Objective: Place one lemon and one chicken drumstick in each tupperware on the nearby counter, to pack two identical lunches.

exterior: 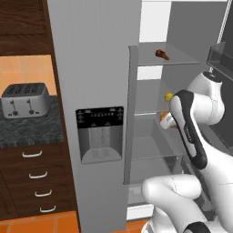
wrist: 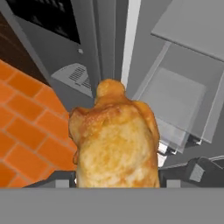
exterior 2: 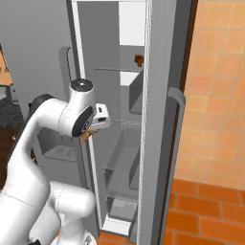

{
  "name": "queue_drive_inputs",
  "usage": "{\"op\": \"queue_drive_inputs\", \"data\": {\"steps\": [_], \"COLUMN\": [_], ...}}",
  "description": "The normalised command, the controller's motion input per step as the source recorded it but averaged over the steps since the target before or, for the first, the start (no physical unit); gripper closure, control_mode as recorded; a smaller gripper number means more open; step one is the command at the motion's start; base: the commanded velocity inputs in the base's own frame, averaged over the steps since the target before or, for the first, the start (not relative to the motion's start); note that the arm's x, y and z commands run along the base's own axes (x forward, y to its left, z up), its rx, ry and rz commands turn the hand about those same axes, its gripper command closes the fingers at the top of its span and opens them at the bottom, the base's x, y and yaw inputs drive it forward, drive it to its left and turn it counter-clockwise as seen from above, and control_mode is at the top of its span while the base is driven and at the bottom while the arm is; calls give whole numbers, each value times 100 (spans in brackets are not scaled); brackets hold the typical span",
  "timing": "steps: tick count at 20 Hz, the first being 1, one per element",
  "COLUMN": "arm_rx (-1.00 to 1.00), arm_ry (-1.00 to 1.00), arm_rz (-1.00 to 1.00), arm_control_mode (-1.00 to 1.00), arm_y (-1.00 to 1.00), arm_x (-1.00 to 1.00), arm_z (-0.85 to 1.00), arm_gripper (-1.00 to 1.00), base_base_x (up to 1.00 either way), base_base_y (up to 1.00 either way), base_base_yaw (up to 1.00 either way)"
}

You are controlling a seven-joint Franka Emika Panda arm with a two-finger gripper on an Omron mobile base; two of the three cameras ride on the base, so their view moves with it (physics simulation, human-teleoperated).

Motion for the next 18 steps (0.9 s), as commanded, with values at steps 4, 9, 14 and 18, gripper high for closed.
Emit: {"op": "queue_drive_inputs", "data": {"steps": [4,9,14,18], "arm_rx": [0,0,0,0], "arm_ry": [0,0,0,0], "arm_rz": [-25,-41,-42,0], "arm_control_mode": [-100,-100,-100,100], "arm_y": [78,65,38,0], "arm_x": [-97,-52,-12,0], "arm_z": [7,0,11,2], "arm_gripper": [100,100,100,100], "base_base_x": [0,0,0,0], "base_base_y": [0,0,0,0], "base_base_yaw": [0,0,0,0]}}
